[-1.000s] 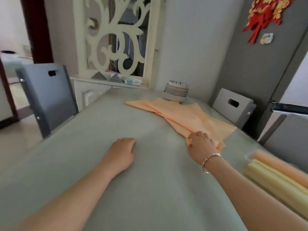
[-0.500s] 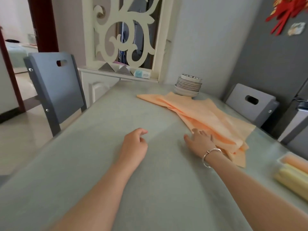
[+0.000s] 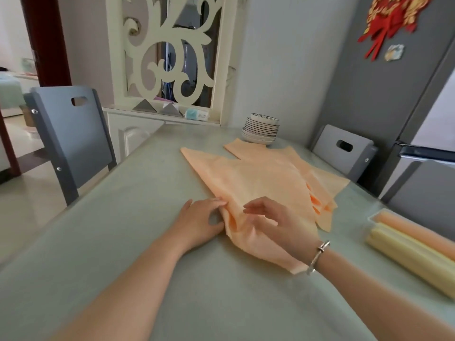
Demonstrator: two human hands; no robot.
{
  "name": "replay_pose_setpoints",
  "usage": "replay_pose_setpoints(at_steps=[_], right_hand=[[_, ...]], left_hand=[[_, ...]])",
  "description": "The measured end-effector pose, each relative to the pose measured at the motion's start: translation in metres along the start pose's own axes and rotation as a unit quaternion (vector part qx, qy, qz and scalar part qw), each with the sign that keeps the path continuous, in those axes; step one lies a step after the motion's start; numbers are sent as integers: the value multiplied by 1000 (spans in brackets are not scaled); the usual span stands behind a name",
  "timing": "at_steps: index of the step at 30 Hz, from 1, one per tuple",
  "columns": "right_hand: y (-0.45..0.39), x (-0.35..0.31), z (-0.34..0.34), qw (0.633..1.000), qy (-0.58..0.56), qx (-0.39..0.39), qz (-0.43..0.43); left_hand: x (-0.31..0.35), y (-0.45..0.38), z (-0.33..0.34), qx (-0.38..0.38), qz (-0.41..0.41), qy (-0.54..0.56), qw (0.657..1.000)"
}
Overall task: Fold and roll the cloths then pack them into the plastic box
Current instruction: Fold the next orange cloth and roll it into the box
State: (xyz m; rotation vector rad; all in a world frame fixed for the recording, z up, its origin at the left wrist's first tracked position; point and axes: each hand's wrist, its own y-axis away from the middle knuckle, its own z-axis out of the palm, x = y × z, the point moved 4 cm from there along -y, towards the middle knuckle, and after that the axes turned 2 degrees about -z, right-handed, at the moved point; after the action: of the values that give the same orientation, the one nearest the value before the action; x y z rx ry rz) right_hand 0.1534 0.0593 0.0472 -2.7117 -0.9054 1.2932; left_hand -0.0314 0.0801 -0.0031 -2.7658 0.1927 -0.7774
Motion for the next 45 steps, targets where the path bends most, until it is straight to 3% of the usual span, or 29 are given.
replay_pose_setpoints(at_steps=[3,5,9,12,18,20,23,25,30,32,37,39,42,45], right_hand=[[15,7,9,977,146,-144,63],[23,11,14,964,199,-169,50],[18,12,7,980,182,-76,24],[7,9,-1,983,181,10,17],[-8,17,-5,987,112,88,72],[-9,14,-12,990,64,100,80],[-8,14,-36,990,37,91,105],[-5,13,-51,990,-9,74,120],[0,-8,-66,995,27,17,98],[0,-15,-71,991,100,25,85],[11,-47,-79,952,297,-5,78],[16,-54,-82,950,301,-4,84],[24,-69,-95,965,241,64,83],[30,-87,-106,978,163,94,94]], left_hand=[[4,5,4,-15,24,-5,1000],[7,7,3,1,40,6,999],[18,10,-6,81,89,47,992],[25,13,-10,122,69,117,983],[53,21,-16,114,62,201,971],[62,24,-17,77,66,173,980],[59,28,-20,31,35,2,999],[47,32,-31,39,8,-77,996],[25,38,-86,99,-89,-100,986],[23,34,-106,99,-125,-80,984],[65,32,-142,100,-101,58,988],[85,36,-149,97,-95,117,984],[100,46,-162,122,-95,214,964],[116,60,-172,118,-77,230,963]])
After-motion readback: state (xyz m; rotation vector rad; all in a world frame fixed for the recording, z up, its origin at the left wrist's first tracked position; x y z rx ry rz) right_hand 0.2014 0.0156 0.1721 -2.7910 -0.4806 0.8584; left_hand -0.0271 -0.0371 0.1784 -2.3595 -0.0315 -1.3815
